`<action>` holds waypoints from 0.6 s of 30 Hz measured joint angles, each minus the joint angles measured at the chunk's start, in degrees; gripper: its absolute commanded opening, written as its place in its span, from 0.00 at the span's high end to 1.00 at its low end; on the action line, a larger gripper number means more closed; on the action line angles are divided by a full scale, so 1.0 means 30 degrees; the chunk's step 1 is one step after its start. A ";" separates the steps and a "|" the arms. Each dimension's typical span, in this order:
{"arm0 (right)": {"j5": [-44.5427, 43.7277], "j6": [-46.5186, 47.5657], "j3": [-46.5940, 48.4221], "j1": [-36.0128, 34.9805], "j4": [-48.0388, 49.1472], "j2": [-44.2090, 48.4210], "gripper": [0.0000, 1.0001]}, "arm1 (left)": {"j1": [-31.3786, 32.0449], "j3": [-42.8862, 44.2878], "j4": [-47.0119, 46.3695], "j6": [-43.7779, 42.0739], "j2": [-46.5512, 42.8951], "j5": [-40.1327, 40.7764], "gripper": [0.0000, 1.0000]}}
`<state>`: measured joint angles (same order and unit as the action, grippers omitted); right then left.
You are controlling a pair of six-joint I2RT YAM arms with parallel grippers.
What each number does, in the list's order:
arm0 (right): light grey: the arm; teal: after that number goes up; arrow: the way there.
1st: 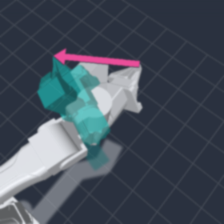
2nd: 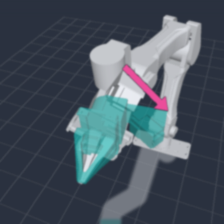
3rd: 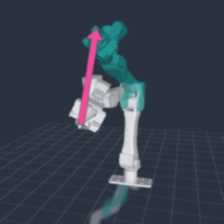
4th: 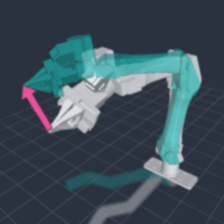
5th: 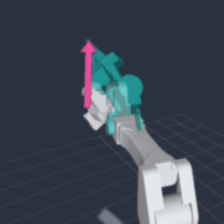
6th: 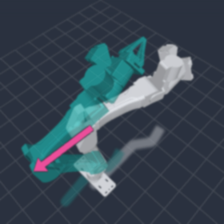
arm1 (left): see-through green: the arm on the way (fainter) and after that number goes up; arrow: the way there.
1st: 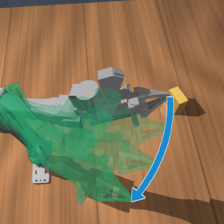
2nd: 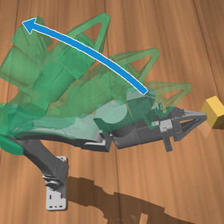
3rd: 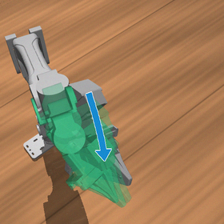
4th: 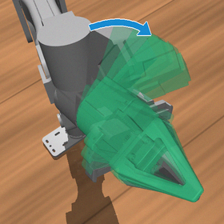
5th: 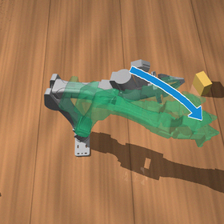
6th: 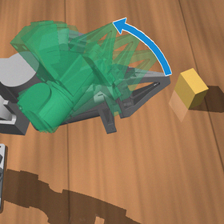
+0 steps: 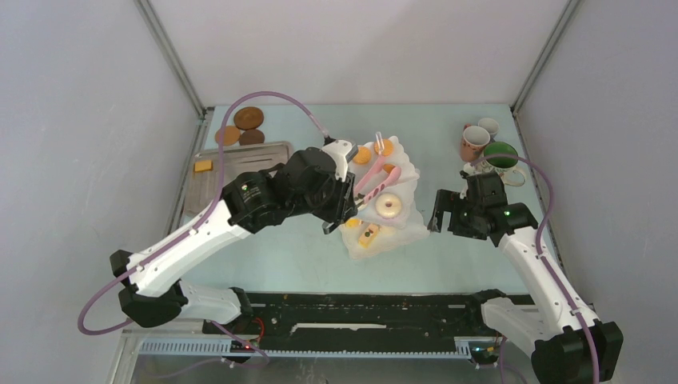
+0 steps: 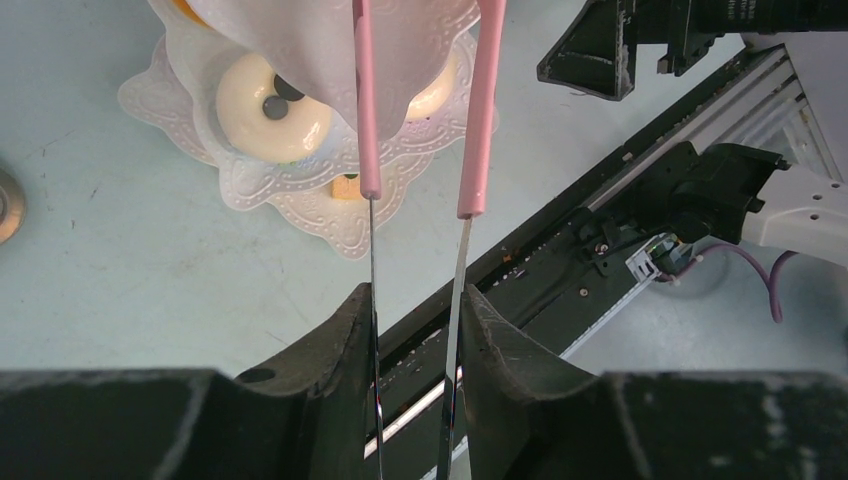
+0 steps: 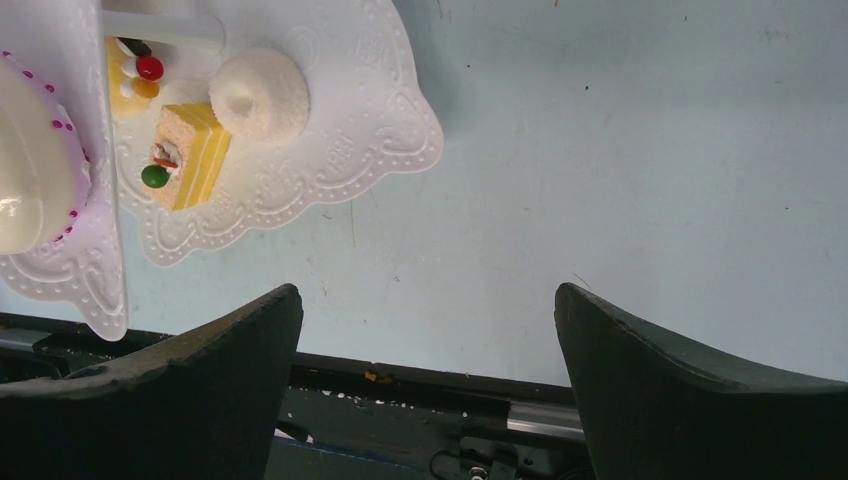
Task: Serve the afternoon tea
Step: Place the desert on the desert table.
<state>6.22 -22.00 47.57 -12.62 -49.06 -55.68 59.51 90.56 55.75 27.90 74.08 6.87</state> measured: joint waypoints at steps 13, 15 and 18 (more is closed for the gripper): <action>0.0000 0.0000 0.0000 -0.0364 -0.0007 0.0000 0.00 | 0.0000 0.0000 0.0240 0.0022 -0.1020 0.0197 0.64; 0.0000 -0.0007 0.0000 -0.0393 -0.0007 -0.0007 0.00 | 0.0000 0.0000 0.0240 0.0029 -0.1384 0.0262 0.64; -0.0007 -0.0007 0.0000 -0.0452 -0.0007 -0.0007 0.00 | 0.0000 0.0000 0.0255 0.0036 -0.1865 0.0415 0.64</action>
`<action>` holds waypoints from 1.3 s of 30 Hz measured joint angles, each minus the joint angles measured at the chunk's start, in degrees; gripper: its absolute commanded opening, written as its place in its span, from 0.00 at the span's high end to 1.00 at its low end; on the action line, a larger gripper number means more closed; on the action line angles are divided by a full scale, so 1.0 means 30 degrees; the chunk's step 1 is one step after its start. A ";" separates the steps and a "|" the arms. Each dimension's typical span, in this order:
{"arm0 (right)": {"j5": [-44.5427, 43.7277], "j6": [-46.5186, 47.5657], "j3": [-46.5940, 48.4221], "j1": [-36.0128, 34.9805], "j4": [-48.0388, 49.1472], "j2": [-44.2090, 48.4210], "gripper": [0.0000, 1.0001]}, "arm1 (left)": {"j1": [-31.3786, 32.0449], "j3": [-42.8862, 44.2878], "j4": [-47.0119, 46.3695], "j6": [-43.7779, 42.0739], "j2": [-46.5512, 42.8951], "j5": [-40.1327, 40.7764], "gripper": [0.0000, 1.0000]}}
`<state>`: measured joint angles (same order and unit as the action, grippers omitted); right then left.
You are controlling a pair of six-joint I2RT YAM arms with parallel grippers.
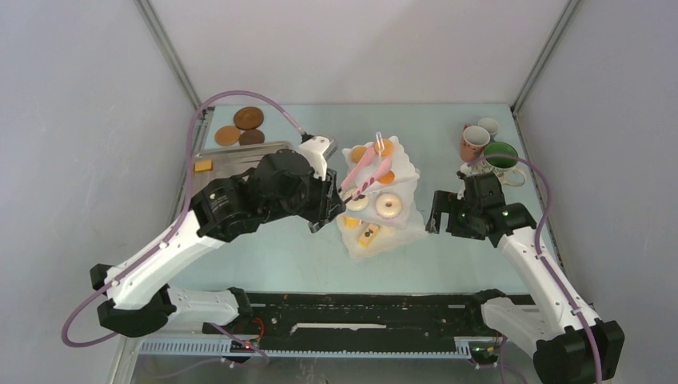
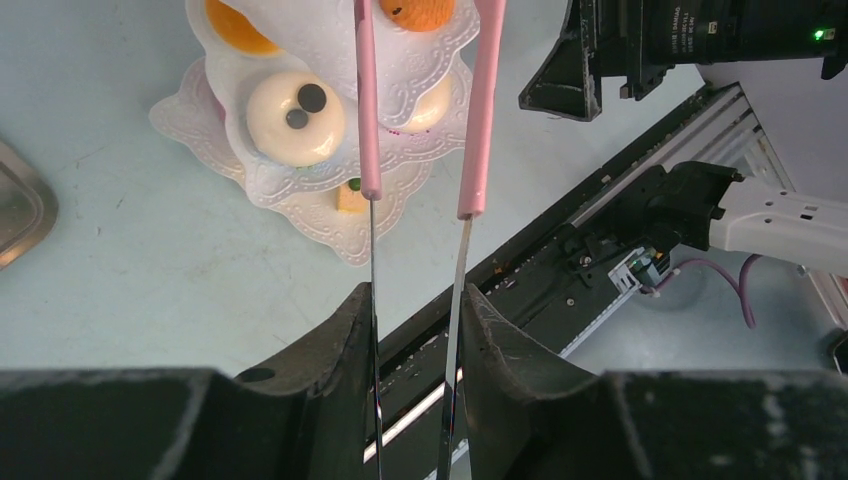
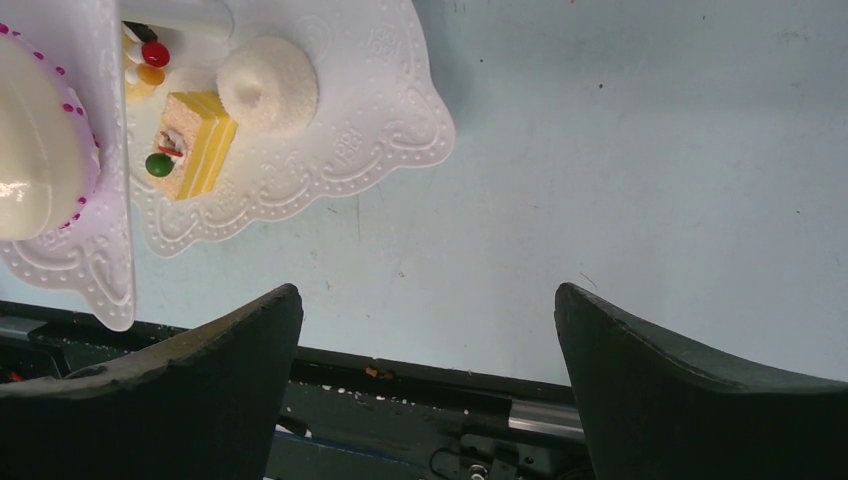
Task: Serve the afternoon tea
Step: Place the desert on the desert table, then adjust the dessert on the tray.
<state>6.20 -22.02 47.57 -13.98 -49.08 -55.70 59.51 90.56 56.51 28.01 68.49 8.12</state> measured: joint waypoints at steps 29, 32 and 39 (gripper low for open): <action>-0.0219 -0.0029 0.0000 -0.0692 -0.0029 -0.0022 0.00 | -1.9817 -0.4969 0.2535 0.0007 0.0736 -0.0918 0.62; -0.0219 -0.0029 0.0000 -0.0699 -0.0029 -0.0058 0.00 | -2.2527 -0.5173 0.0969 0.0437 0.3104 -0.1683 0.63; -0.0335 -0.0036 0.0000 -0.0699 -0.0029 -0.0641 0.00 | -2.6527 -0.3971 -0.1035 0.2135 0.6280 -0.3300 0.65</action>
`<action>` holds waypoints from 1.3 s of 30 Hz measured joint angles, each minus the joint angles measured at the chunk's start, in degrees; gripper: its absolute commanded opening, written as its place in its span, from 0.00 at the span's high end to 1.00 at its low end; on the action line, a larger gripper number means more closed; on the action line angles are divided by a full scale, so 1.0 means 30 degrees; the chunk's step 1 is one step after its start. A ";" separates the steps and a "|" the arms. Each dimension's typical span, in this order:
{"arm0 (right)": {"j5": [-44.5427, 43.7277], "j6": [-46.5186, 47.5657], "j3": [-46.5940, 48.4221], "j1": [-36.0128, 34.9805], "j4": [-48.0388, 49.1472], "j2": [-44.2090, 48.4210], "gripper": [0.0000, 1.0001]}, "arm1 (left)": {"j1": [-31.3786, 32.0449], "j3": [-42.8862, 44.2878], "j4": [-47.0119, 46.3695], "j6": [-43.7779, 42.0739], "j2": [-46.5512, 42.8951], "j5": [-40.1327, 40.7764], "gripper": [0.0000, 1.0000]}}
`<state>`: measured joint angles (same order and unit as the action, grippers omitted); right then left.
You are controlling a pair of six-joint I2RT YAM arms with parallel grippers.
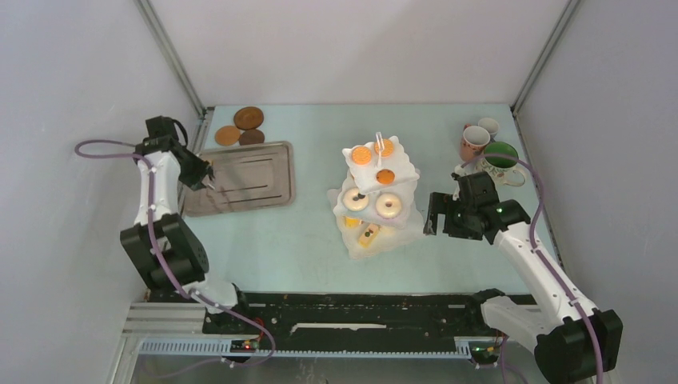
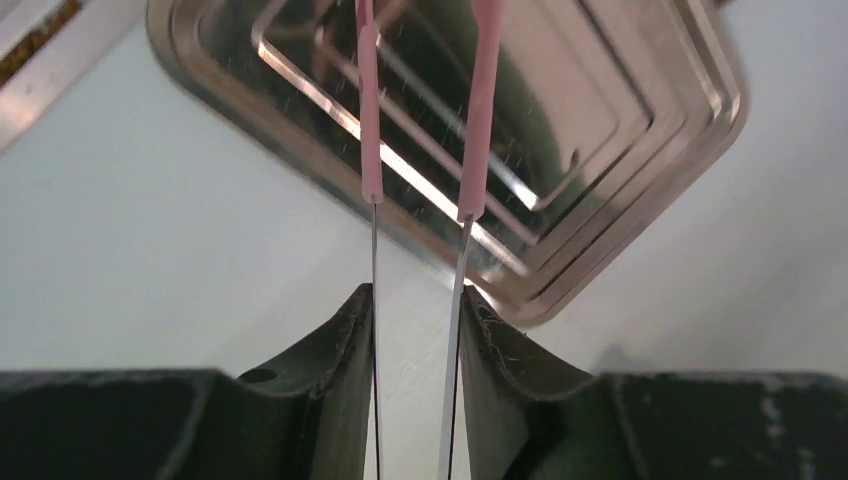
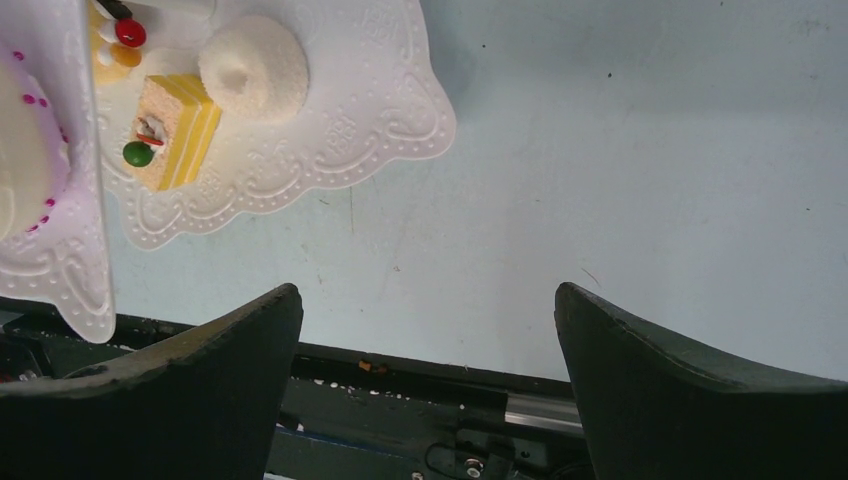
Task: Serve the afternoon tea
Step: Adjust the dessert on the tray.
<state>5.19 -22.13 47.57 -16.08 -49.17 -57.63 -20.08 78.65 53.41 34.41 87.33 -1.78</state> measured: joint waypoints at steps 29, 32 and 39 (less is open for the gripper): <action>0.0066 -0.0073 0.0000 0.1319 -0.0007 -0.1260 0.00 | -0.0175 0.5581 -0.3599 0.2062 0.8072 0.0954 0.71; 0.0102 -0.0066 0.0000 0.1355 -0.0007 -0.1260 0.00 | -0.0168 0.4568 -0.4153 0.2113 0.8036 0.0845 0.72; 0.0204 -0.0051 0.0000 0.1406 -0.0007 -0.1253 0.00 | 0.0080 0.1472 -0.5231 0.2390 0.7402 -0.0233 0.72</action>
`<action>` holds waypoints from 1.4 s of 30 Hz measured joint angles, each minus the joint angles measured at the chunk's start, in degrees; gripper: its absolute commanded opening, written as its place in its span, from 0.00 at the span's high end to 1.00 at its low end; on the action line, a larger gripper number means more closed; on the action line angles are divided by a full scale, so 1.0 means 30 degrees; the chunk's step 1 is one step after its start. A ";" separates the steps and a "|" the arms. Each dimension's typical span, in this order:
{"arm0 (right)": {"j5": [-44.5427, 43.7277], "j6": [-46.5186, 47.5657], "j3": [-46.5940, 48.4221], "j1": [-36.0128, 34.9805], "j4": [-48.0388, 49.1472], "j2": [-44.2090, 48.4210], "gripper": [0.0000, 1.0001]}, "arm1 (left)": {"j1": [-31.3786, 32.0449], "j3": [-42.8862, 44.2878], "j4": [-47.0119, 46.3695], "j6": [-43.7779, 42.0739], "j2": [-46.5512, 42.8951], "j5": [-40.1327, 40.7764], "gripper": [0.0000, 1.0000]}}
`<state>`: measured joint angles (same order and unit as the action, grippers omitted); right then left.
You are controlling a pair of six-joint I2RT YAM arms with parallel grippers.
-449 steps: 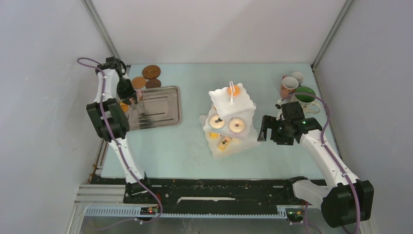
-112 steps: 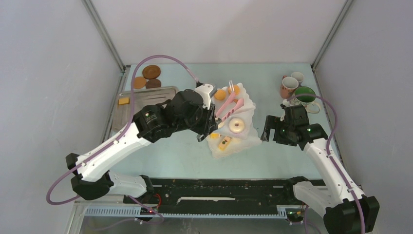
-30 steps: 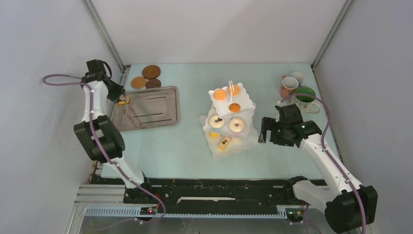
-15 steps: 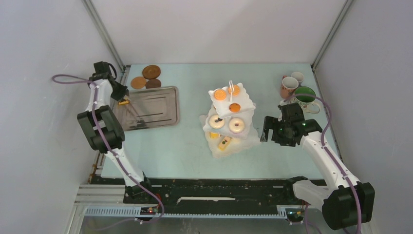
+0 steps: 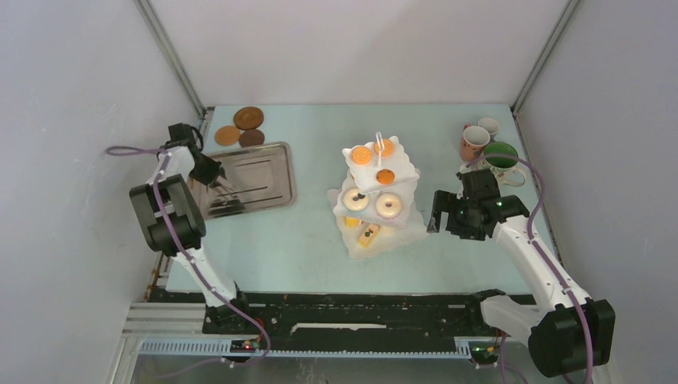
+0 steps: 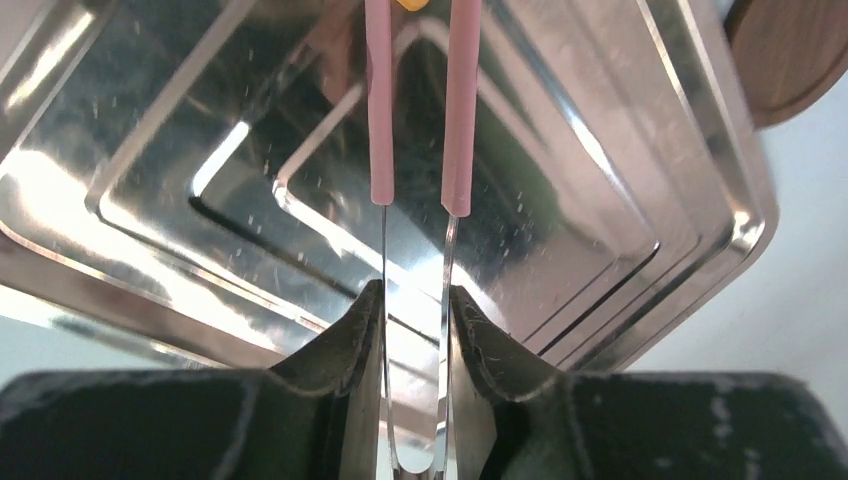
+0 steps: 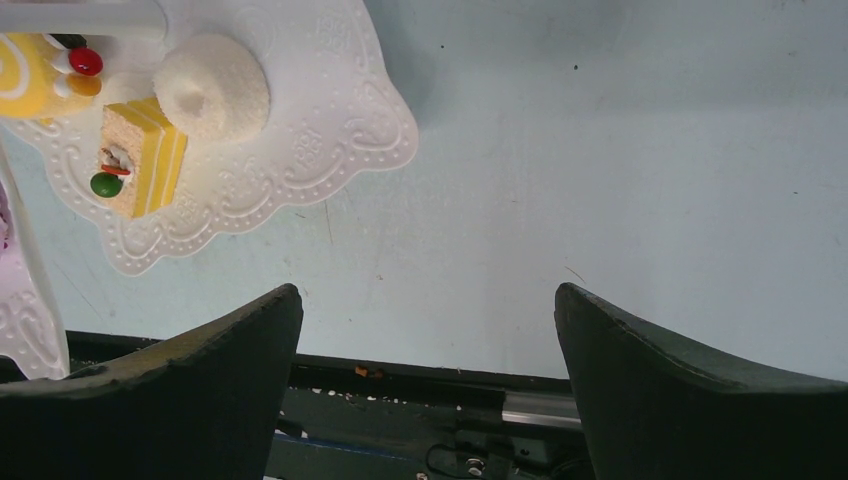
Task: Serve the afternoon tea
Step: Adjust the dessert on the tray.
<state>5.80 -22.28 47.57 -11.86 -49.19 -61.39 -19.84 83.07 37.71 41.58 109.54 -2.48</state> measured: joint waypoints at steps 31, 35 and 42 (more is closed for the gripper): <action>0.0342 0.0007 0.0000 -0.0066 0.0000 0.0364 0.00 | -0.0780 -0.4058 0.1107 0.0801 -0.5952 -0.2798 0.74; 0.0342 0.0007 0.0000 -0.0117 0.0007 0.0364 0.00 | -0.0772 -0.1399 0.0474 0.0809 -0.3643 -0.2936 0.75; 0.0335 0.0007 0.0000 -0.0109 0.0007 0.0357 0.00 | -0.0736 -0.1712 -0.0095 0.0867 -0.2601 -0.2951 0.75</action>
<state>6.81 -22.26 47.57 -12.19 -49.17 -60.31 -22.04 77.93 37.43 44.18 101.73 -11.33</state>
